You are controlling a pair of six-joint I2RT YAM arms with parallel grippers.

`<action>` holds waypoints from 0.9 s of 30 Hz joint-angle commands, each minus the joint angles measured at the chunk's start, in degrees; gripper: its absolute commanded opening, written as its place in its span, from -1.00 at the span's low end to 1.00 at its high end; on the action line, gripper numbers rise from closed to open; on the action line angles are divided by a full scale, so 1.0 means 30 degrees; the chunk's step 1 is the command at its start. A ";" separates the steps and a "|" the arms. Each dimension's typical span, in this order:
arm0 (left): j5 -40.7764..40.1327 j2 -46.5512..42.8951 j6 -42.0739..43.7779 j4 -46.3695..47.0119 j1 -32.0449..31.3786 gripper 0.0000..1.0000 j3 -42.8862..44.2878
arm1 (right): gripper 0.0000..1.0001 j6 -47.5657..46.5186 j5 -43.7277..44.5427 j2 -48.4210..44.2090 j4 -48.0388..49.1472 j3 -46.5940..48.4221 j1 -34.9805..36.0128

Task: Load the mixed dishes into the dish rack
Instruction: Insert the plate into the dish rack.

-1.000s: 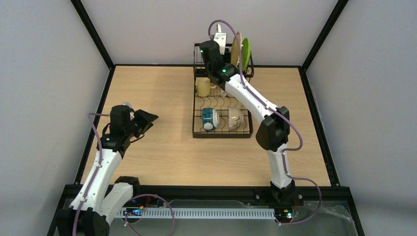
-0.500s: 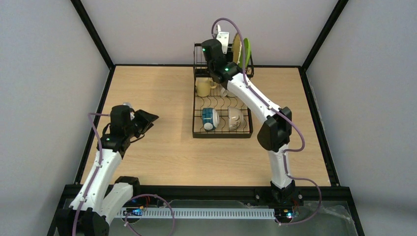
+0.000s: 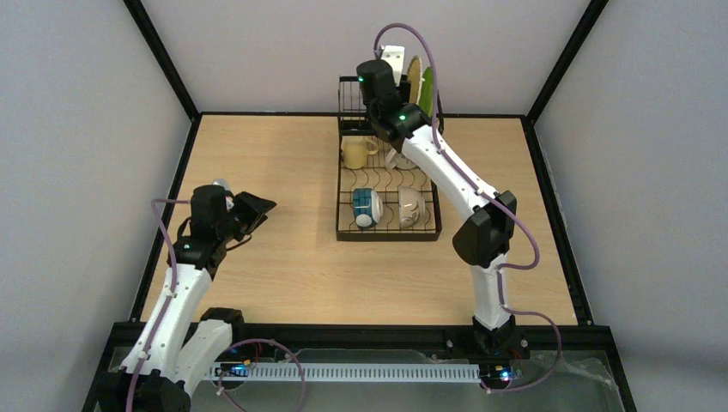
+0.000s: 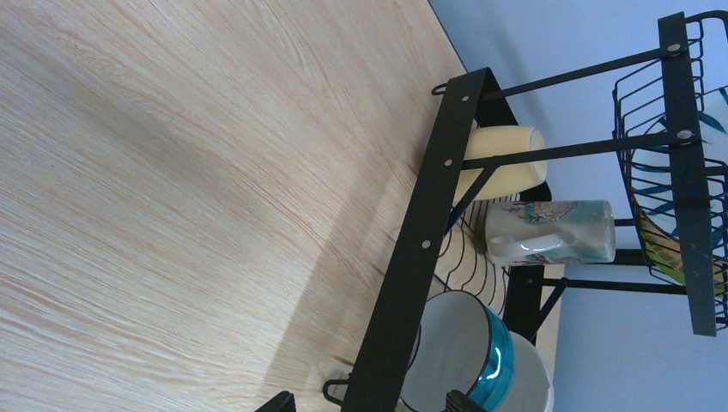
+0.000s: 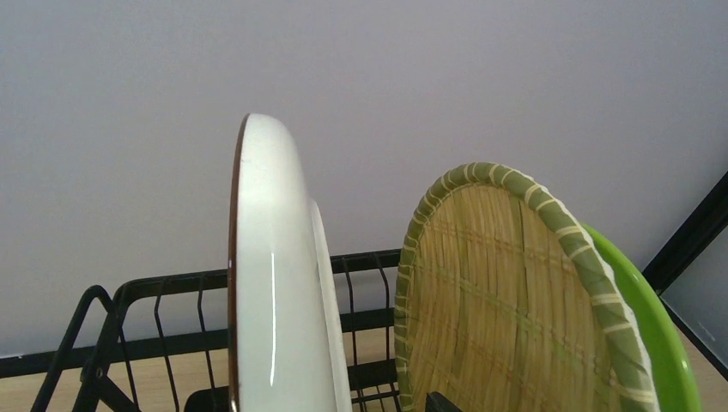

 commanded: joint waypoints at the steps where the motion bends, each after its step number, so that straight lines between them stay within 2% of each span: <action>1: -0.0243 -0.0300 -0.0065 -0.0510 -0.0118 0.98 -0.0132 | 0.63 -0.0298 0.0120 -0.1175 -0.0118 0.0797 0.0058; 11: -0.0380 -0.0242 -0.0185 -0.0547 -0.0120 0.98 0.0399 | 0.67 -0.1265 -0.0518 -0.1909 -0.0158 0.1479 0.0119; 19: -0.0726 0.0431 0.0064 -0.0971 -0.0105 0.98 0.2261 | 0.79 -0.2840 -0.1759 -0.2769 0.0372 0.2507 0.0116; 25: -0.1127 0.1017 0.0425 -0.1505 -0.0116 0.98 0.3791 | 0.82 -0.3085 -0.2223 -0.3685 0.0252 0.2438 0.0116; 27: -0.1334 0.1207 0.0575 -0.1710 -0.0118 0.98 0.4329 | 0.94 -0.3056 -0.2268 -0.3979 0.0074 0.2430 0.0102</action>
